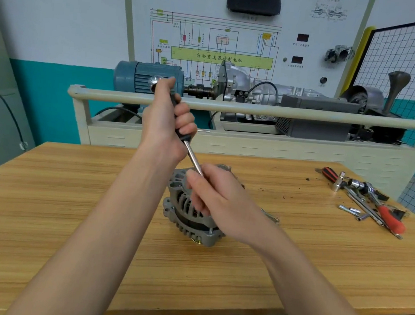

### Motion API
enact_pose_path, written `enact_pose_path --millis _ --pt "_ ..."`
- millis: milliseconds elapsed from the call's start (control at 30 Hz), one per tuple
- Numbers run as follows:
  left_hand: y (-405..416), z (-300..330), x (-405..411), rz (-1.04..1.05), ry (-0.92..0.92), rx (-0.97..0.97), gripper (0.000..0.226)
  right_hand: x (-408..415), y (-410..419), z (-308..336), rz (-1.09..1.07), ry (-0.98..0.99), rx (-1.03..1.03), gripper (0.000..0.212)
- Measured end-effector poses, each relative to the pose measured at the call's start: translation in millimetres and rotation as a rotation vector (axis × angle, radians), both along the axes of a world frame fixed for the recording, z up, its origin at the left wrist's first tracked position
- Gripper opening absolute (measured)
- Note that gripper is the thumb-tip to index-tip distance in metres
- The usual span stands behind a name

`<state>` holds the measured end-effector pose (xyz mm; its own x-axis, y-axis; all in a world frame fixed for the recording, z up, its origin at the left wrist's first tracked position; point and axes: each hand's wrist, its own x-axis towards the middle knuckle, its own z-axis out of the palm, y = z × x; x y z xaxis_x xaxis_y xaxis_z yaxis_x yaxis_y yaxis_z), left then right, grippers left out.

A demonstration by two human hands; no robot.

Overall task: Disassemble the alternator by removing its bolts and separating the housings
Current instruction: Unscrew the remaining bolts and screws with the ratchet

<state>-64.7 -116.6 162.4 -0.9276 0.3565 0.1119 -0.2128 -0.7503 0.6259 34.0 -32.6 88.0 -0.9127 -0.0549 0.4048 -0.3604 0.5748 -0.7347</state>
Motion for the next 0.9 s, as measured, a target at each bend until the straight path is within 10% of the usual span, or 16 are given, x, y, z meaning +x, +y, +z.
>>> enact_pose_path --millis 367,600,900 --pt "-20.5 20.1 -0.6 -0.023 -0.049 0.162 0.046 0.6 -9.8 24.1 0.118 -0.025 -0.195 0.039" --pt "-62.0 50.5 -47.8 0.126 -0.017 0.317 0.044 41.5 10.0 -0.2 -0.145 0.108 0.123 0.039" --pt "-39.0 -0.8 -47.4 0.026 0.020 -0.054 0.042 -20.7 80.9 -7.2 -0.395 -0.158 -0.102 0.028"
